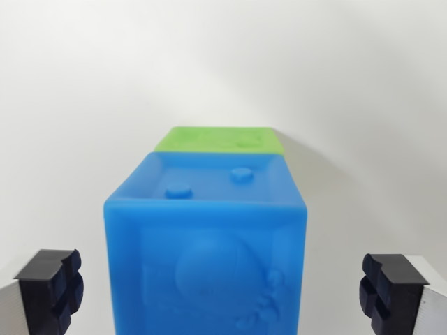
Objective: Stack cube
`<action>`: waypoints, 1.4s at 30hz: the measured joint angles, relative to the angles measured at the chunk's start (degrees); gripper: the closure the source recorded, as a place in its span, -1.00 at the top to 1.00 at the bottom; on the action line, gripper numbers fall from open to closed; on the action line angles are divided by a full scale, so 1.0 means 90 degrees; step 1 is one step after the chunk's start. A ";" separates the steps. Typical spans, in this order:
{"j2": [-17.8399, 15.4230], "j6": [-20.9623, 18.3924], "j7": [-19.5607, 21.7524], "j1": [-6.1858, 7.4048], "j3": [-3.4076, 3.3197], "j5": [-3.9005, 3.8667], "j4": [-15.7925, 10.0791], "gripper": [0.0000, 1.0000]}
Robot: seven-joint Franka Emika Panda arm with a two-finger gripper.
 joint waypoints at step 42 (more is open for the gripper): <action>-0.1741 -0.2159 -0.0061 -0.0001 0.0012 0.0094 0.0449 1.00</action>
